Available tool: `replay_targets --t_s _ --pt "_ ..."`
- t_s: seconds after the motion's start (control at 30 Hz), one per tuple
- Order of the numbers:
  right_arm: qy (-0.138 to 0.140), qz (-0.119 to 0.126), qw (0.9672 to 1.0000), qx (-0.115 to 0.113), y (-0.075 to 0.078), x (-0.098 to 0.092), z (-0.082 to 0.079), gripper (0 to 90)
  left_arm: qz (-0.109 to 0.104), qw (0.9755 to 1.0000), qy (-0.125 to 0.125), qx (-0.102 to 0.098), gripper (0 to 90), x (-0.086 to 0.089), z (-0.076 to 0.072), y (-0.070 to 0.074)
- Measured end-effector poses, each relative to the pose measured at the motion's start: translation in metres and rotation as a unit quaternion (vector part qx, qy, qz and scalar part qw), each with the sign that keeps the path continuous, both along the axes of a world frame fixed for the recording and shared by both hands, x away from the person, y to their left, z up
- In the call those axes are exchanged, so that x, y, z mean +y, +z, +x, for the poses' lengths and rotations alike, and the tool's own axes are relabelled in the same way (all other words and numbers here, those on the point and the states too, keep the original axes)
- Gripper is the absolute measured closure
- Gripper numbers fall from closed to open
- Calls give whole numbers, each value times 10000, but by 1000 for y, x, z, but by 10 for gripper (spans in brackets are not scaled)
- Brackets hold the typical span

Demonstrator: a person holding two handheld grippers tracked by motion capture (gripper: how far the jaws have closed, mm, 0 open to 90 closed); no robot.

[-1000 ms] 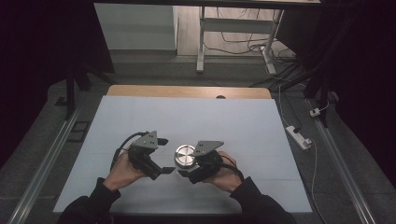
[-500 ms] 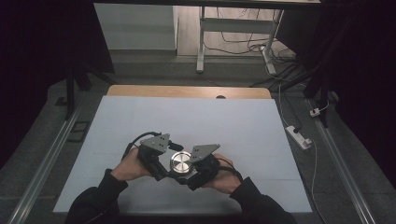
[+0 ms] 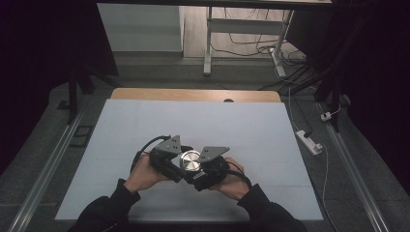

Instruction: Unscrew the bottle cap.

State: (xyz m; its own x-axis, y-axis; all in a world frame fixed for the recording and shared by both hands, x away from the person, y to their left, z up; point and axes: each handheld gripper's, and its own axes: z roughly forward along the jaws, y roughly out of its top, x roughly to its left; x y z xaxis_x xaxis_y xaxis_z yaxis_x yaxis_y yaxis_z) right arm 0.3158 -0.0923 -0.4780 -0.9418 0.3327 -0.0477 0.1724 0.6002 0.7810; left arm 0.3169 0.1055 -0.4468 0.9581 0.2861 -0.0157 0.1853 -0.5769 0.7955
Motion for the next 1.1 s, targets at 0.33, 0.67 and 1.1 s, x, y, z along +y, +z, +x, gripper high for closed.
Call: replay_targets --t_s 0.33,0.67,1.1 --pt "-398 -83 9992 -65 -2 -1 2 153 223 9953 942 49 160 -21 -5 2" --pt "-90 62 9999 -20 0 -4 3 153 -74 9994 289 168 23 11 2 16" --pt "896 120 9958 130 0 4 -11 152 302 9914 -1273 -62 112 17 -4 3"
